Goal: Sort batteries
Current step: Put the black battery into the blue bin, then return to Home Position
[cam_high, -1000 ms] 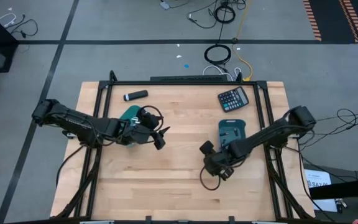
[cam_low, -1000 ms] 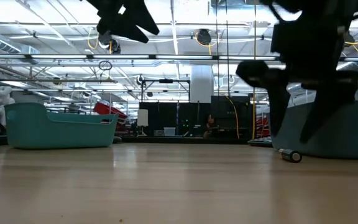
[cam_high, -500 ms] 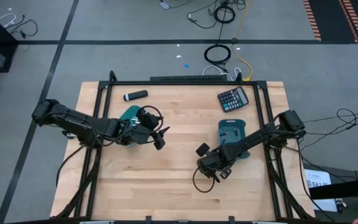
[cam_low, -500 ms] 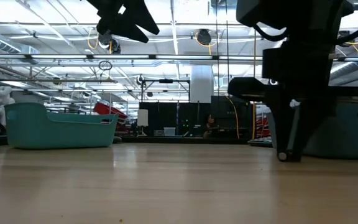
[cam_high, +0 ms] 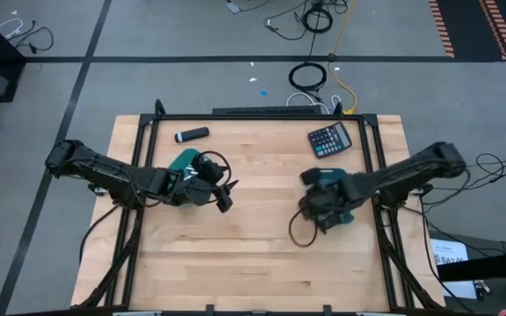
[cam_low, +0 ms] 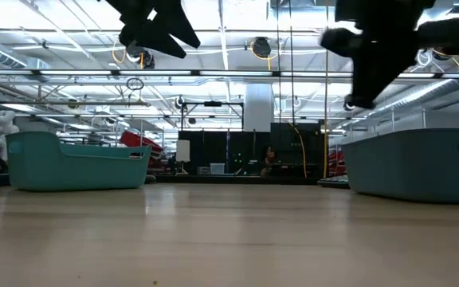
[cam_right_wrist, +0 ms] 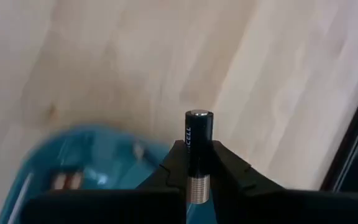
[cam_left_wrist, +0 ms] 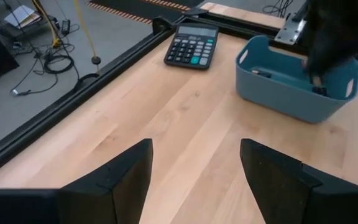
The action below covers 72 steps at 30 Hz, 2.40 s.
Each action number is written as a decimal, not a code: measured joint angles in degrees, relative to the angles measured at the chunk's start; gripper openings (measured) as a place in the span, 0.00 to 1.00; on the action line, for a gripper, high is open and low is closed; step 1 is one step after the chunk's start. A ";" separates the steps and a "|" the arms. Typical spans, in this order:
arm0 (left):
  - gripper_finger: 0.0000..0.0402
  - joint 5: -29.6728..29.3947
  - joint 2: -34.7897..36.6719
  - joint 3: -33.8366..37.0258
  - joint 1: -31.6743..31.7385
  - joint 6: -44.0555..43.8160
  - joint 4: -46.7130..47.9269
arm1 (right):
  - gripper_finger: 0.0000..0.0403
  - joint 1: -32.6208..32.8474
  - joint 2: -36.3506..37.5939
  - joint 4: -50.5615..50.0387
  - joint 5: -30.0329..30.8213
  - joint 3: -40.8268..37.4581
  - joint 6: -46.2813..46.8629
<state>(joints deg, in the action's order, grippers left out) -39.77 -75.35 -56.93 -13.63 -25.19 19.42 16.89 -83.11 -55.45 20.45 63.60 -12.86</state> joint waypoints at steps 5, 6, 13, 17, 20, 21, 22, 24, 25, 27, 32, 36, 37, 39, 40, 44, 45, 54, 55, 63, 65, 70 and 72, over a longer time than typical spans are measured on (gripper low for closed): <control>0.63 -0.73 0.00 0.02 0.12 -1.40 1.00 | 0.09 -1.88 6.78 -7.40 -3.42 -1.86 9.69; 0.63 -0.82 0.00 0.02 0.20 -1.40 0.98 | 0.11 -2.04 7.52 -7.80 -3.20 -2.45 11.16; 0.63 -0.58 0.00 0.01 0.09 -1.51 1.02 | 0.29 -2.11 8.84 -8.71 -2.29 -6.20 17.68; 0.63 -0.25 0.00 0.02 0.09 -1.32 1.05 | 0.40 -2.09 9.28 -10.67 -1.44 -5.95 18.35; 0.63 -0.14 0.00 0.02 0.09 -0.09 1.22 | 0.44 -1.32 10.62 -12.04 0.50 -4.25 19.56; 0.63 -0.13 0.00 0.02 0.09 0.27 1.40 | 0.44 -0.97 11.37 -11.38 0.65 -3.63 19.59; 0.63 -0.12 0.00 0.02 0.09 0.07 1.70 | 0.45 -0.55 12.17 -9.95 0.60 -3.20 19.31; 0.63 -0.12 0.00 0.03 0.09 -2.12 2.74 | 0.44 0.20 13.94 -5.50 0.59 -2.76 17.60; 0.63 -0.20 -0.02 0.04 0.09 -2.72 2.96 | 0.44 0.45 14.96 -3.14 0.54 -2.74 16.48; 0.63 -1.24 -0.02 0.21 -0.22 -1.23 2.74 | 0.42 0.62 17.69 2.84 0.48 -3.35 14.21; 0.63 7.06 1.26 7.29 -0.17 9.83 -10.95 | 0.39 -0.40 28.49 27.54 -3.74 -12.46 8.07; 0.63 14.54 3.70 14.60 2.90 13.91 -21.32 | 0.36 -2.91 36.52 42.55 -7.33 -21.74 6.79; 0.63 15.87 4.46 16.18 3.36 15.30 -23.00 | 0.36 -3.56 38.16 45.52 -8.22 -23.92 6.76; 0.63 19.15 6.94 18.88 4.01 18.66 -26.59 | 0.35 -4.73 40.91 51.73 -8.96 -28.22 6.97; 0.63 20.76 8.43 20.06 4.23 20.38 -28.55 | 0.34 -5.23 42.20 55.10 -9.24 -30.35 7.31; 0.63 24.83 15.71 24.68 5.26 26.80 -30.67 | 0.33 -7.24 46.14 69.11 -13.60 -39.34 9.25; 0.63 25.06 17.71 25.90 5.52 27.66 -30.99 | 0.32 -7.70 46.82 72.21 -14.48 -41.45 9.88; 0.63 27.53 32.34 37.14 6.79 21.70 -33.85 | 0.26 -9.87 50.66 89.69 -16.31 -53.99 12.65; 0.63 27.51 32.93 37.78 6.64 20.85 -33.46 | 0.25 -9.87 51.02 89.95 -16.32 -54.27 12.53; 0.63 30.11 34.33 38.69 3.28 19.53 -31.01 | 0.15 -9.87 60.92 89.69 -16.33 -58.20 10.91; 0.63 30.13 35.14 38.66 2.33 19.79 -30.90 | 0.12 -9.86 64.30 89.41 -16.33 -59.46 10.81; 0.63 30.15 39.73 38.66 1.01 20.33 -26.21 | 0.07 -9.85 70.96 86.94 -16.31 -60.92 10.84; 0.63 30.16 42.53 38.66 0.68 20.14 -23.77 | 0.06 -9.85 72.93 84.60 -16.30 -60.94 10.84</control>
<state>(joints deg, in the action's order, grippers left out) -9.62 -32.82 -18.26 -12.94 -5.05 -4.35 7.05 -10.18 29.15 4.15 2.66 -2.02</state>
